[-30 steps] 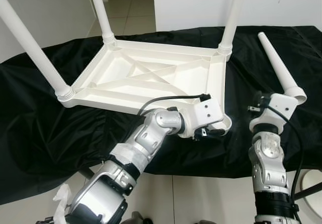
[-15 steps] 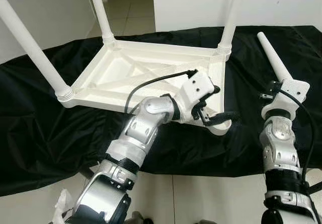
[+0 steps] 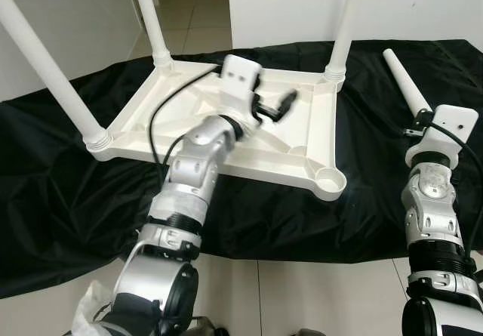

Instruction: Building children table

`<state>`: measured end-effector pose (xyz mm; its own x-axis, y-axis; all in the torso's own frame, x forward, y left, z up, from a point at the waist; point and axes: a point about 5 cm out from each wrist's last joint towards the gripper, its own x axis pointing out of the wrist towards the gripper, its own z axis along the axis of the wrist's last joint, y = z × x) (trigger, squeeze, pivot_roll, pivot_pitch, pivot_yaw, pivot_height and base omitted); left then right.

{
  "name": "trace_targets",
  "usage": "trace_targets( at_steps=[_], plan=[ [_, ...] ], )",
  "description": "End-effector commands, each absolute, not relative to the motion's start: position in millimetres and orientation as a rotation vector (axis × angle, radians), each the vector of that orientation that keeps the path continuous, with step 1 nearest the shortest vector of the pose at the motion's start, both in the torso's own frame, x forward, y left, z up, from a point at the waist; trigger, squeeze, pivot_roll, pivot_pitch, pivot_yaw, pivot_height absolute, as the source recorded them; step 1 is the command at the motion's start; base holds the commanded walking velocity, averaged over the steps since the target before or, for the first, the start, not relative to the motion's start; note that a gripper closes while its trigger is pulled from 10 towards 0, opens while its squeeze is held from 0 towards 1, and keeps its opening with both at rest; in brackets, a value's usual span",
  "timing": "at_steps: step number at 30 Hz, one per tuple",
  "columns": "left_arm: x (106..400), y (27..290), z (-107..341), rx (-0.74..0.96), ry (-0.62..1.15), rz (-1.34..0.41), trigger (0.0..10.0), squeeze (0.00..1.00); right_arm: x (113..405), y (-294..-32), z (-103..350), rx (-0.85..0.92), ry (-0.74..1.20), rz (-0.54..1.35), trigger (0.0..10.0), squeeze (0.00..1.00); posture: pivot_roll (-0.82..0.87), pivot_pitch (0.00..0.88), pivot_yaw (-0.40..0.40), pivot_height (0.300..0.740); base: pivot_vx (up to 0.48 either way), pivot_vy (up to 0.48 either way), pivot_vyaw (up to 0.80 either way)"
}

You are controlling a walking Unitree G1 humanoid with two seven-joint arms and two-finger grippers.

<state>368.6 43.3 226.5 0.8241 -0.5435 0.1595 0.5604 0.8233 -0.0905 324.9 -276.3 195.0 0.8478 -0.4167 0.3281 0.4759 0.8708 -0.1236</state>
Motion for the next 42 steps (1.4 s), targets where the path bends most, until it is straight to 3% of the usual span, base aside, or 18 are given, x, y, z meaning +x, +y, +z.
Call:
trace_targets(
  at_steps=[1,11,19,20,21,26,34,35,42],
  plan=[
    [372,48,228,-0.121,-0.137,-0.555,10.0,0.00,328,-273,191,-0.177,-0.288,-0.465,10.0,0.00,-0.10,0.000,0.076,0.740,0.000,0.000,0.00],
    [357,29,235,-0.063,-0.188,-0.720,10.0,0.00,328,-298,200,-0.157,-0.297,-0.569,10.0,0.00,-0.11,0.000,0.088,0.740,0.000,0.000,0.00],
    [343,14,229,-0.022,-0.181,-0.774,10.0,0.00,311,-305,181,0.065,-0.310,-0.633,10.0,0.00,-0.09,0.044,0.106,0.740,0.000,0.000,0.00],
    [341,12,225,-0.012,-0.168,-0.780,10.0,0.00,306,-307,174,0.125,-0.306,-0.640,10.0,0.69,-0.09,0.046,0.106,0.740,0.000,0.000,0.00],
    [339,11,223,-0.004,-0.162,-0.785,10.0,0.00,302,-309,168,0.175,-0.301,-0.646,10.0,1.00,-0.08,0.052,0.108,0.740,0.000,0.000,0.00],
    [335,11,221,-0.009,-0.149,-0.787,10.0,0.00,294,-318,156,0.222,-0.273,-0.683,10.0,1.00,-0.08,0.071,0.116,0.740,0.000,0.000,0.00],
    [327,9,221,-0.014,-0.134,-0.804,10.0,0.00,296,-322,159,0.244,-0.274,-0.563,10.0,1.00,-0.08,0.150,0.122,0.740,0.000,0.000,0.00],
    [326,8,222,-0.018,-0.133,-0.809,10.0,0.00,298,-324,161,0.245,-0.279,-0.535,10.0,0.00,-0.07,0.168,0.123,0.740,0.000,0.000,0.00],
    [323,6,225,-0.028,-0.123,-0.807,10.0,0.00,305,-330,178,0.229,-0.310,-0.460,10.0,0.00,-0.07,0.215,0.132,0.740,0.000,0.000,0.00]
  ],
)
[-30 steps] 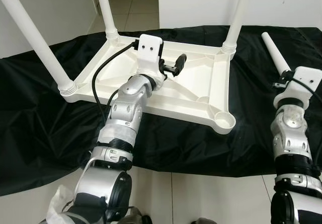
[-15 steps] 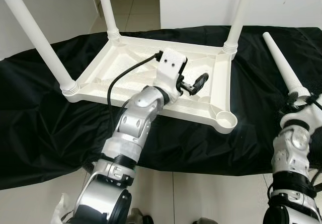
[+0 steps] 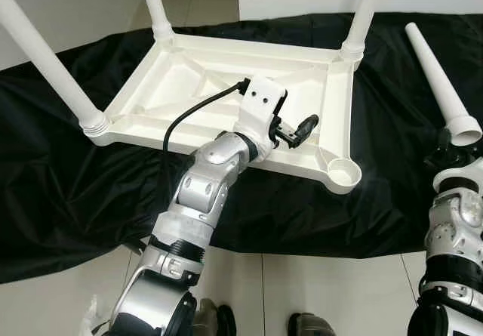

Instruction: Building children table

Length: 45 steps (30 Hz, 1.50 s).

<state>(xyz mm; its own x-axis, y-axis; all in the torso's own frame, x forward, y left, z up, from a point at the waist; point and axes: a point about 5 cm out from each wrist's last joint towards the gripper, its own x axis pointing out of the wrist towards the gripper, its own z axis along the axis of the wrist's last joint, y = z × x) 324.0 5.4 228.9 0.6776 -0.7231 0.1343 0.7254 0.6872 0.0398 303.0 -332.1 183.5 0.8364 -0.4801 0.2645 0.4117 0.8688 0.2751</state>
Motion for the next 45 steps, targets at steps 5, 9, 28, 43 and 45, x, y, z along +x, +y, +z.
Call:
trace_targets(
  at_steps=[5,9,28,43,45],
  plan=[
    [318,5,227,-0.035,-0.114,-0.810,10.0,0.00,312,-334,193,0.203,-0.345,-0.425,10.0,0.00,-0.06,0.242,0.137,0.740,0.000,0.000,0.00],
    [316,5,225,-0.035,-0.104,-0.810,10.0,0.00,316,-333,202,0.195,-0.361,-0.411,10.0,0.00,-0.05,0.265,0.142,0.740,0.000,0.000,0.00],
    [315,15,227,-0.016,-0.072,-0.779,10.0,0.00,338,-341,232,0.177,-0.393,-0.344,10.0,0.00,-0.02,0.306,0.164,0.740,0.000,0.000,0.00],
    [315,18,227,-0.005,-0.062,-0.760,10.0,0.00,347,-341,257,0.165,-0.445,-0.289,0.0,0.00,0.00,0.305,0.161,0.740,0.000,0.000,0.00],
    [314,19,227,-0.003,-0.063,-0.753,10.0,0.00,349,-340,262,0.158,-0.458,-0.276,0.0,0.00,0.00,0.305,0.161,0.740,0.000,0.000,0.00]
  ],
)
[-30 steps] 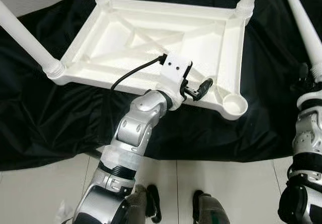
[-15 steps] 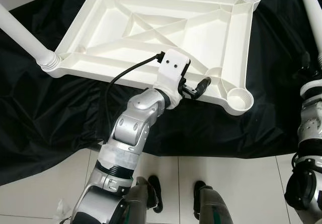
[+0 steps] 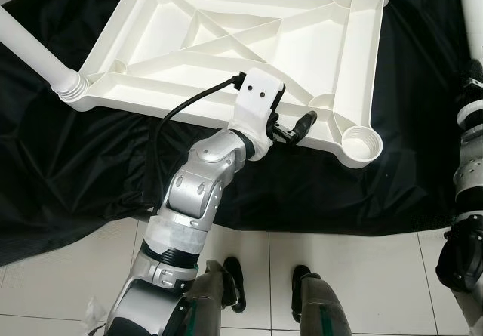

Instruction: Building children table

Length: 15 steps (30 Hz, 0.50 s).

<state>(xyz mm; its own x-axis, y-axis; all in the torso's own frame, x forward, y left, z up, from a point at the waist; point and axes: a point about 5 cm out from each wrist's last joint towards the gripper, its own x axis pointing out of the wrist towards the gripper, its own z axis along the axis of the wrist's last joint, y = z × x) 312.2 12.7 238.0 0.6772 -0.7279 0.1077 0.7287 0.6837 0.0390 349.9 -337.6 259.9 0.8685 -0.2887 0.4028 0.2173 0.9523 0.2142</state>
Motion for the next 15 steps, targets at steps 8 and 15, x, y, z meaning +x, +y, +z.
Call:
trace_targets(
  at_steps=[8,15],
  plan=[
    [314,21,228,0.005,-0.068,-0.739,10.0,0.00,350,-337,265,0.121,-0.479,-0.295,9.3,0.00,0.03,0.281,0.152,0.740,0.000,0.000,0.00],
    [316,22,231,0.001,-0.086,-0.738,10.0,0.00,344,-323,281,-0.021,-0.611,-0.304,10.0,0.00,0.02,0.244,0.144,0.740,0.000,0.000,0.00]
  ],
)
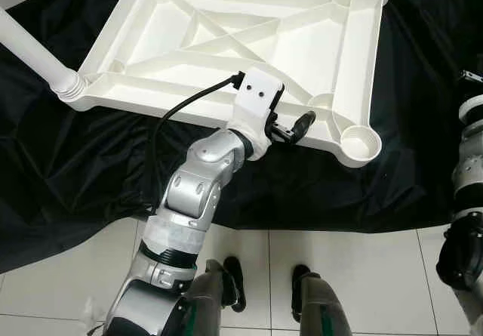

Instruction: Building children table

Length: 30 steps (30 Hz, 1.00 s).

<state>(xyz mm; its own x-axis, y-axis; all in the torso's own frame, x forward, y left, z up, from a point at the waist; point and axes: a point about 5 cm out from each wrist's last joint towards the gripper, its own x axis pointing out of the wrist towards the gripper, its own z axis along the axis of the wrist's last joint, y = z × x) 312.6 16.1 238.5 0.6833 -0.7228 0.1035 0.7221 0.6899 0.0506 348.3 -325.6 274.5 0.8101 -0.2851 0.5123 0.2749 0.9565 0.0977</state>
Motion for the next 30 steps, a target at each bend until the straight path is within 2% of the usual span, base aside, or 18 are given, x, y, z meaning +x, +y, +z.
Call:
trace_targets(
  at_steps=[1,7,10,24,28,30],
  plan=[
    [316,22,231,0.001,-0.086,-0.738,10.0,0.00,344,-323,281,-0.021,-0.611,-0.304,10.0,0.00,0.02,0.244,0.144,0.740,0.000,0.000,0.00],
    [317,21,240,-0.092,-0.106,-0.782,10.0,0.00,334,-311,306,-0.120,-0.737,-0.296,10.0,0.00,-0.01,0.197,0.138,0.740,0.000,0.000,0.00],
    [318,22,255,-0.175,-0.135,-0.860,10.0,0.00,328,-300,327,-0.168,-0.827,-0.259,10.0,0.00,-0.03,0.143,0.131,0.740,0.000,0.000,0.00],
    [314,23,290,-0.232,-0.271,-1.003,10.0,0.00,319,-277,365,-0.253,-0.989,-0.211,10.0,0.00,-0.04,0.058,0.110,0.740,0.000,0.000,0.00],
    [313,21,293,-0.257,-0.277,-1.029,10.0,0.00,318,-267,369,-0.296,-1.015,-0.187,10.0,0.00,-0.05,0.030,0.108,0.740,0.000,0.000,0.00],
    [312,21,297,-0.282,-0.281,-1.058,10.0,0.00,315,-254,372,-0.334,-1.051,-0.153,10.0,0.00,-0.04,0.008,0.099,0.740,0.000,0.000,0.00]
  ],
)
